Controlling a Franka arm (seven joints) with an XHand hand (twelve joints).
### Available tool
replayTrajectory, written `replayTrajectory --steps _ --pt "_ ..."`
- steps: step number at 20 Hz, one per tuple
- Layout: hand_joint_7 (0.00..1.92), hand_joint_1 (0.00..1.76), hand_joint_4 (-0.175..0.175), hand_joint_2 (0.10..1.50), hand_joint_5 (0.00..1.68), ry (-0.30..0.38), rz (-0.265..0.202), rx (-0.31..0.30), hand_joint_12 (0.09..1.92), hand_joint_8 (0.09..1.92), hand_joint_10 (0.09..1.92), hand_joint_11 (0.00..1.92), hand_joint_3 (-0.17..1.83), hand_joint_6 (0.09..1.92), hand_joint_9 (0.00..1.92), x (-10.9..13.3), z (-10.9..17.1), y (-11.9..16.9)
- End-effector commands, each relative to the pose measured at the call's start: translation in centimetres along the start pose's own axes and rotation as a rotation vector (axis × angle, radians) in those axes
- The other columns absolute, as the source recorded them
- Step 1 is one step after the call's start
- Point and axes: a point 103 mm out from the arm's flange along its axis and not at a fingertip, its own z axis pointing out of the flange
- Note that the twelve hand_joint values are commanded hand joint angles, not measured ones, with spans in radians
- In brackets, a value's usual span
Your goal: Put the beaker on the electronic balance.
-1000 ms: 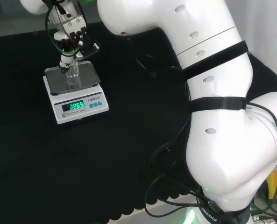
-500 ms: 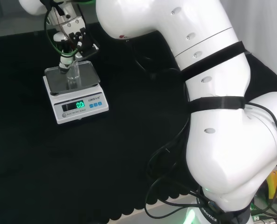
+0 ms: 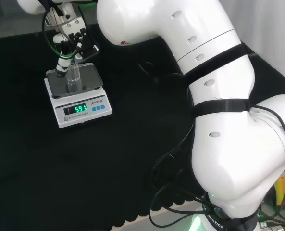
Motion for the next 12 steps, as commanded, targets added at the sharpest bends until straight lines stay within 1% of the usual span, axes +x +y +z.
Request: replayTrajectory --steps 1,2,3,5,6,7,9,12 --pt "0.74 0.70 -0.096 0.66 0.37 0.021 -0.002 0.038 0.75 0.91 0.09 1.22 0.37 0.94 1.28 -0.1 0.4 -0.1" --pt "0.71 0.68 -0.090 0.65 0.36 0.021 0.001 0.043 0.80 0.91 0.09 1.16 0.37 0.92 1.24 -0.2 0.4 -0.1" --pt "0.68 0.66 -0.085 0.65 0.36 0.025 0.019 0.058 0.86 0.90 0.09 1.10 0.37 0.91 1.21 -0.1 0.4 -0.1" --pt "0.63 0.61 -0.074 0.65 0.34 0.026 0.020 0.049 0.96 0.89 0.09 0.98 0.35 0.87 1.12 -0.2 0.3 -0.2" --pt "0.60 0.59 -0.070 0.65 0.33 0.021 0.032 0.041 1.01 0.89 0.09 0.92 0.34 0.86 1.09 -0.3 0.2 -0.2" --pt "0.58 0.57 -0.066 0.65 0.33 0.019 0.036 0.021 1.05 0.88 0.09 0.88 0.33 0.84 1.06 -0.2 -0.1 -0.1" --pt "0.56 0.56 -0.062 0.65 0.32 0.023 0.052 -0.040 1.09 0.88 0.09 0.83 0.31 0.82 1.03 -0.6 -0.8 -0.5" --pt "0.55 0.55 -0.063 0.65 0.31 0.046 0.075 -0.121 1.10 0.87 0.09 0.82 0.31 0.81 1.02 -1.5 -2.5 -1.7"
